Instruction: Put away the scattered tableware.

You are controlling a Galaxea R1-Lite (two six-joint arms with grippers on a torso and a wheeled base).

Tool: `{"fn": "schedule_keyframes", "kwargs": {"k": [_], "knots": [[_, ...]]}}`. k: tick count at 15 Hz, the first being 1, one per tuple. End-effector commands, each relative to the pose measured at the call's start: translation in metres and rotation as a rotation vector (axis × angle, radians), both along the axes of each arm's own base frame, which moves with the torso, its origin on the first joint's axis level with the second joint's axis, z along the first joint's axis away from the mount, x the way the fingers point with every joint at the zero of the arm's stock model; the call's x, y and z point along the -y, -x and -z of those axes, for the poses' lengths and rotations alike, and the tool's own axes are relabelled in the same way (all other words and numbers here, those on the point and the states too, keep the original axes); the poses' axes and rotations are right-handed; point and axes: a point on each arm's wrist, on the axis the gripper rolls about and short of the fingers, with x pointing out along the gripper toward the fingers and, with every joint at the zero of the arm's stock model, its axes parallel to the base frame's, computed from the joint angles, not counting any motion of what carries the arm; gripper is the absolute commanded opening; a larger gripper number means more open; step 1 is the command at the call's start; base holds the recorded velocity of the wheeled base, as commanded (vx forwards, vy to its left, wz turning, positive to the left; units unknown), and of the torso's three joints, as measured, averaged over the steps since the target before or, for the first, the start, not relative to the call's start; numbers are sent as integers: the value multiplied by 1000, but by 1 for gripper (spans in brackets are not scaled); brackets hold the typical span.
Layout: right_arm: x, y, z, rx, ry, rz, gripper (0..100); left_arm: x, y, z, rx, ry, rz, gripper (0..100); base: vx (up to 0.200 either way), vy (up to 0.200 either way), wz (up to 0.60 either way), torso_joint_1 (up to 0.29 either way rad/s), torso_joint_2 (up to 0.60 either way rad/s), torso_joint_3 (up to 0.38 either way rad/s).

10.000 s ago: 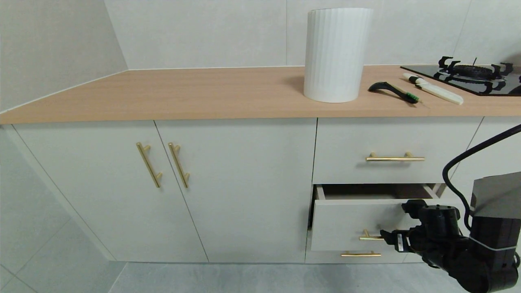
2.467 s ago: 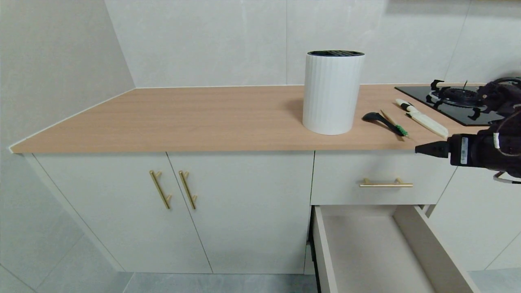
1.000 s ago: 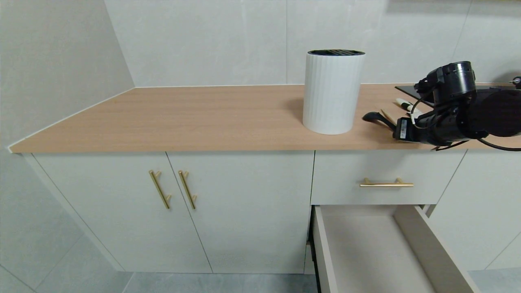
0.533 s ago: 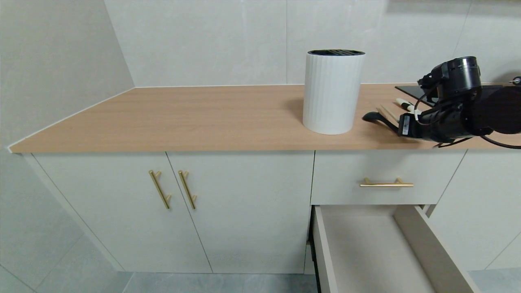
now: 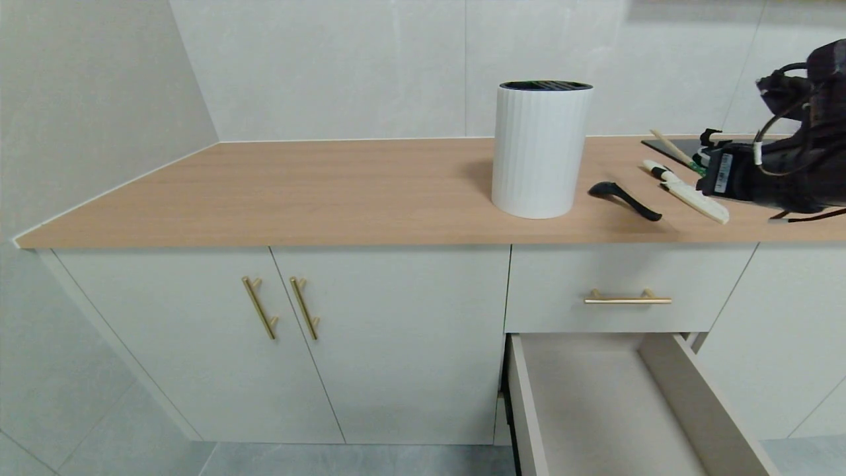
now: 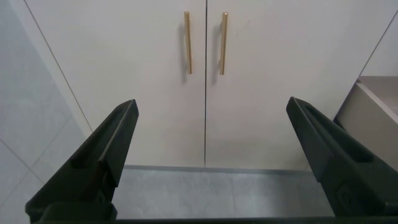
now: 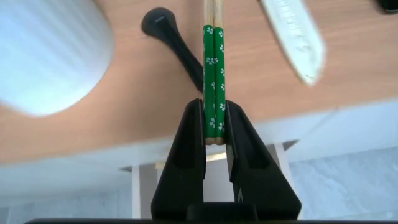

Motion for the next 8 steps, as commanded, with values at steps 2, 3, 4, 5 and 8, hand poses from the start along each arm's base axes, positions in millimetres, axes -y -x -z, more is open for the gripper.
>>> {"fn": "schedule_keyframes", "kwargs": {"k": [2,3,4,5,8], "knots": [[13,91,-13,28,-38,-107,0,0,0,0,1,1,-1,100,0,0,0,0,0,0],[14,117,2,-50,-56,-181,0,0,0,0,1,1,-1,100,0,0,0,0,0,0],[14,124,10,-86,-65,-211,0,0,0,0,1,1,-1,100,0,0,0,0,0,0],[13,128,36,-189,-69,-242,0,0,0,0,1,1,-1,100,0,0,0,0,0,0],[-1,122,82,-382,-51,-315,0,0,0,0,1,1,-1,100,0,0,0,0,0,0]]}}
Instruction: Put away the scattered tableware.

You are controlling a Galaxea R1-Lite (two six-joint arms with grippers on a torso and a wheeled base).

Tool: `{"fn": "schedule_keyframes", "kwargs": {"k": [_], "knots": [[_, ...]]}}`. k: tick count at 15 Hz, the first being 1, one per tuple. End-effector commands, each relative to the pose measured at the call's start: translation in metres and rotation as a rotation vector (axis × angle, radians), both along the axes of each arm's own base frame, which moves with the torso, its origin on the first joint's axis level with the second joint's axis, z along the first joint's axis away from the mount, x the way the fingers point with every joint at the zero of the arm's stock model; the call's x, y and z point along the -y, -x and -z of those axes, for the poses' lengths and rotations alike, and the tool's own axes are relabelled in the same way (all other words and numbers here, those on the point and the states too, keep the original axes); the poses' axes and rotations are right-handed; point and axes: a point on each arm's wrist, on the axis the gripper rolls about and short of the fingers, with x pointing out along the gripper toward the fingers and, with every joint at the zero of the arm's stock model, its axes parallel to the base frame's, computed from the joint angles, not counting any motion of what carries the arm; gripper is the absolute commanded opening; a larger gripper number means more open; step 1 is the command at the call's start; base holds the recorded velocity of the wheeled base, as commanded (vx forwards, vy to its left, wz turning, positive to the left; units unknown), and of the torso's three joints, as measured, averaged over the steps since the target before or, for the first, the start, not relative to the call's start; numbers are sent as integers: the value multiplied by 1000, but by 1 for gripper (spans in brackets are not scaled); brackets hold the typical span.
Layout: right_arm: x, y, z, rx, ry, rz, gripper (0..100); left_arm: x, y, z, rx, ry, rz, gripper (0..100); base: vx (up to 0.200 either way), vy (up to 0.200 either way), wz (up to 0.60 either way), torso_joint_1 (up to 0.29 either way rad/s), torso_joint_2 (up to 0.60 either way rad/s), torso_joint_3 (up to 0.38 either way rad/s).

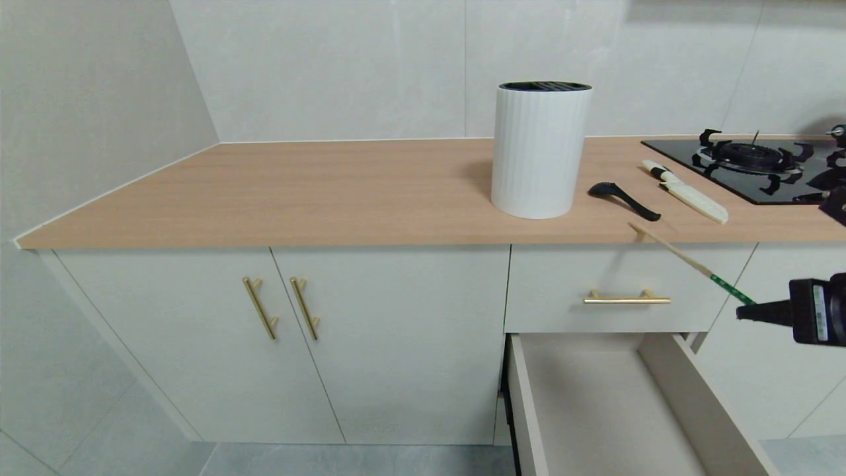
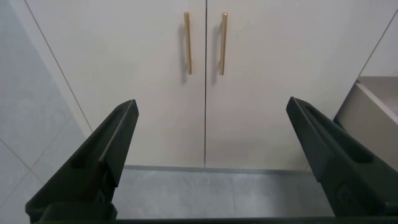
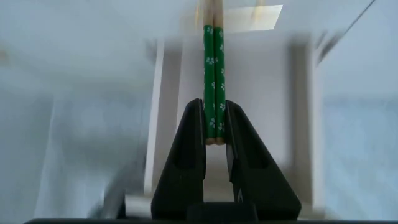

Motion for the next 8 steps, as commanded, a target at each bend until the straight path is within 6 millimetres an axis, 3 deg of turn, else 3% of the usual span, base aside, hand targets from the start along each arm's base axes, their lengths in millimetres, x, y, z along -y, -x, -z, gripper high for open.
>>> {"fn": "schedule_keyframes", "kwargs": {"k": [1,4,6,8], "knots": [[-14,-5,32,-134,26,-74,0,0,0,0,0,0,-1,100,0,0,0,0,0,0],[-35,-38,63,-227,56,-118,0,0,0,0,0,2,-1,100,0,0,0,0,0,0],[-42,-50,81,-263,73,-124,0,0,0,0,0,2,-1,100,0,0,0,0,0,0],[-33,-56,66,-97,11,-64,0,0,0,0,0,2,-1,100,0,0,0,0,0,0]]}}
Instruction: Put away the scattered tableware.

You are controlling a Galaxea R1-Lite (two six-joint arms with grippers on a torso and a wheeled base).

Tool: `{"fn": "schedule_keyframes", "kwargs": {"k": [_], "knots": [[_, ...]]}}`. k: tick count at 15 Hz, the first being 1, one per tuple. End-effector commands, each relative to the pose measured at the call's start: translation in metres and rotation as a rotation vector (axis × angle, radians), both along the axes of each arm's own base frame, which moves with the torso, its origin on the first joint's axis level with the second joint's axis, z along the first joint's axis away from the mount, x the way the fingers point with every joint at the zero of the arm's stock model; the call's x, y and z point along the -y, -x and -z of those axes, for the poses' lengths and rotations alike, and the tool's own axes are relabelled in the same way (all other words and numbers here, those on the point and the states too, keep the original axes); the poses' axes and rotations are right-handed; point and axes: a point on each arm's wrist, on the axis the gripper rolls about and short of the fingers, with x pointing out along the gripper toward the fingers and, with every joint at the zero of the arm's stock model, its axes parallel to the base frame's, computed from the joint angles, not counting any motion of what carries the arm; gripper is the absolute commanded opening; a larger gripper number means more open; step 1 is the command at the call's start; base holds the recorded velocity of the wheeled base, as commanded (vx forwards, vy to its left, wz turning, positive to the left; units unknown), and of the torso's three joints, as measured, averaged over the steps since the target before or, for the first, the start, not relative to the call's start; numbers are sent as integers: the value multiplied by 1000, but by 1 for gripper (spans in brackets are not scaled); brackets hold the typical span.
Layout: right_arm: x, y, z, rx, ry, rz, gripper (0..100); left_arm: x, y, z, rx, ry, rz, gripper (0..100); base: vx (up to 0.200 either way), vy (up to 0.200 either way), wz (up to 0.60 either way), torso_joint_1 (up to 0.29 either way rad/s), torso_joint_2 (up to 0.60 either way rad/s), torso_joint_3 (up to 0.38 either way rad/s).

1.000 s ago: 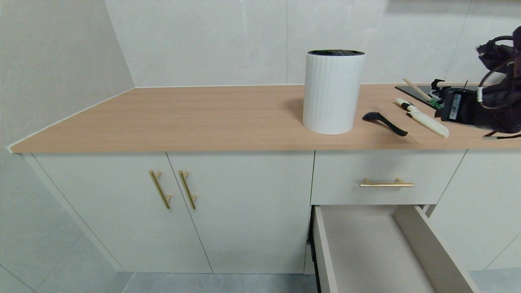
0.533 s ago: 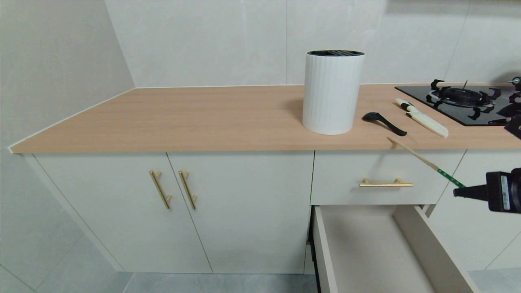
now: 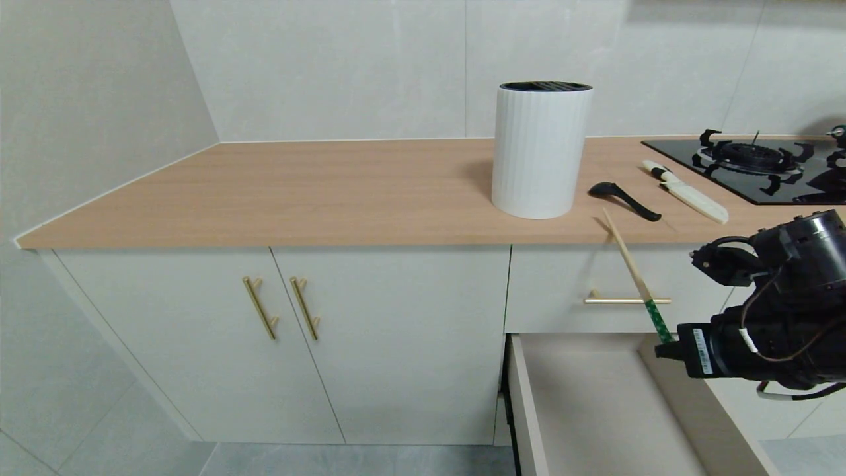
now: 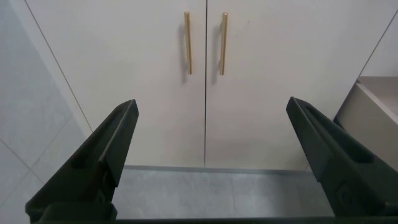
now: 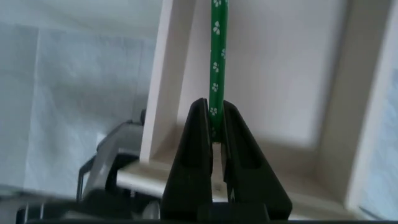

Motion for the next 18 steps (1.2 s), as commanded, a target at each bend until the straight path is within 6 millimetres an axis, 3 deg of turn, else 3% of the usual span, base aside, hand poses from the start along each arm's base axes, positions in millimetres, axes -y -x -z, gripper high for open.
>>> {"fn": "schedule_keyframes", "kwargs": {"k": [1,3,5,8,11,15,18], "knots": [[11,-6,-3,79,-37,57,0,0,0,0,1,0,-1,100,0,0,0,0,0,0],[17,11,-11,124,-53,53,0,0,0,0,1,0,-1,100,0,0,0,0,0,0],[23,35,-34,233,-90,42,0,0,0,0,1,0,-1,100,0,0,0,0,0,0],[32,83,-49,241,-104,3,0,0,0,0,1,2,-1,100,0,0,0,0,0,0],[40,117,-45,153,-86,-30,0,0,0,0,1,0,-1,100,0,0,0,0,0,0],[43,144,-26,-34,-70,-121,0,0,0,0,1,2,-1,100,0,0,0,0,0,0],[39,137,-4,-157,-29,-134,0,0,0,0,1,0,-1,100,0,0,0,0,0,0]]}}
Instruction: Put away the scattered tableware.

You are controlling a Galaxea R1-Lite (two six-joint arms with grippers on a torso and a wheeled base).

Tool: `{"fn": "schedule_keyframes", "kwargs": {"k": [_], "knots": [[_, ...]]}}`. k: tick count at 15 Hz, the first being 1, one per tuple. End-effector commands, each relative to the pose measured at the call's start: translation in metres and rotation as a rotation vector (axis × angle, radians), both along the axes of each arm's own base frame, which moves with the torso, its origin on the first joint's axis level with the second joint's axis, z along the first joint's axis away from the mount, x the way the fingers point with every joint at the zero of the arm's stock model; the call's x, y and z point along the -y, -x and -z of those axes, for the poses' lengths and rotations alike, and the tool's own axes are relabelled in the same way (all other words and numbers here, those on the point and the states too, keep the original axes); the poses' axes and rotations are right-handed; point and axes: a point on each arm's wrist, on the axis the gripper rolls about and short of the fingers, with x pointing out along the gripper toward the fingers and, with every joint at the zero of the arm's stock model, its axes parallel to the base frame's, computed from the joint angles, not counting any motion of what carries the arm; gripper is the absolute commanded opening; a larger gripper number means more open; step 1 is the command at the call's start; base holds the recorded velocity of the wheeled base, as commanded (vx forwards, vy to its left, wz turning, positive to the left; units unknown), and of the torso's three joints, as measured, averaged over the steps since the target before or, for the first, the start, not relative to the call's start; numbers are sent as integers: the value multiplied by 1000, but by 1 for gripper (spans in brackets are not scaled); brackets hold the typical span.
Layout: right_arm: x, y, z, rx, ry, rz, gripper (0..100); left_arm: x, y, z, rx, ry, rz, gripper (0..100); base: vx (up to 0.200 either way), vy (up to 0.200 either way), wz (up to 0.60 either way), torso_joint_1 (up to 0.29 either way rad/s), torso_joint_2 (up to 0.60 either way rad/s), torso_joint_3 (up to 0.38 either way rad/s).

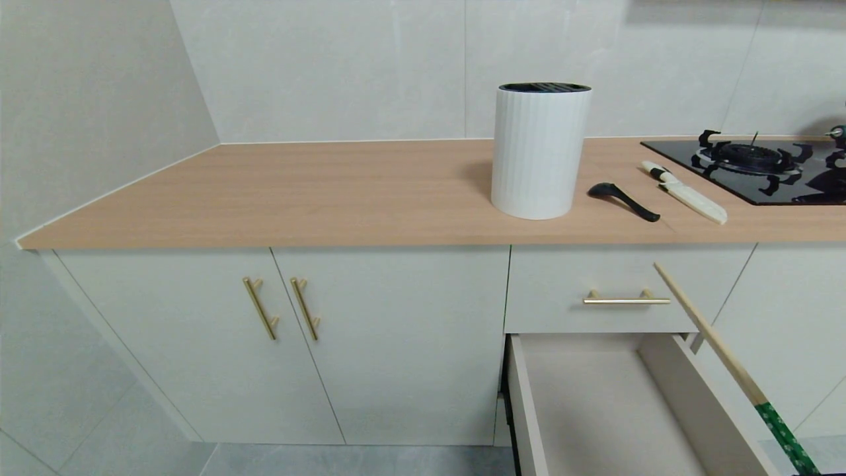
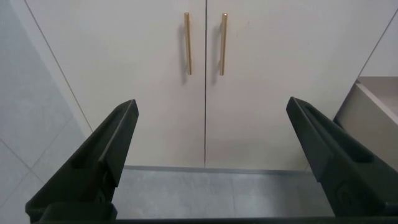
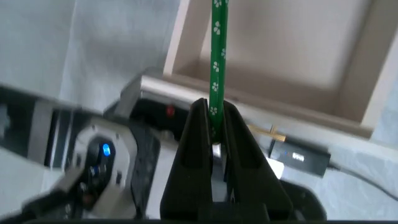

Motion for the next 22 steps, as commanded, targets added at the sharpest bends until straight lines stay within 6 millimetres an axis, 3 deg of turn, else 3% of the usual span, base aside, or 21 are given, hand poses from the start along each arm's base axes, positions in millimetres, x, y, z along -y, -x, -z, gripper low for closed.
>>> {"fn": "schedule_keyframes", "kwargs": {"k": [1,3,5,13,19,22], "knots": [[-7,-16,20,-135,55,-2,0,0,0,0,0,0,0,100,0,0,0,0,0,0],[-17,-38,40,-247,98,2,0,0,0,0,0,0,-1,100,0,0,0,0,0,0],[-22,-52,53,-253,101,2,0,0,0,0,0,0,-1,100,0,0,0,0,0,0],[-36,-84,89,-345,142,0,0,0,0,0,0,0,-1,100,0,0,0,0,0,0],[-40,-92,97,-359,149,-3,0,0,0,0,0,2,-1,100,0,0,0,-54,236,179],[-48,-111,102,-279,118,-4,0,0,0,0,0,0,-1,100,0,0,0,-59,330,263]]}}
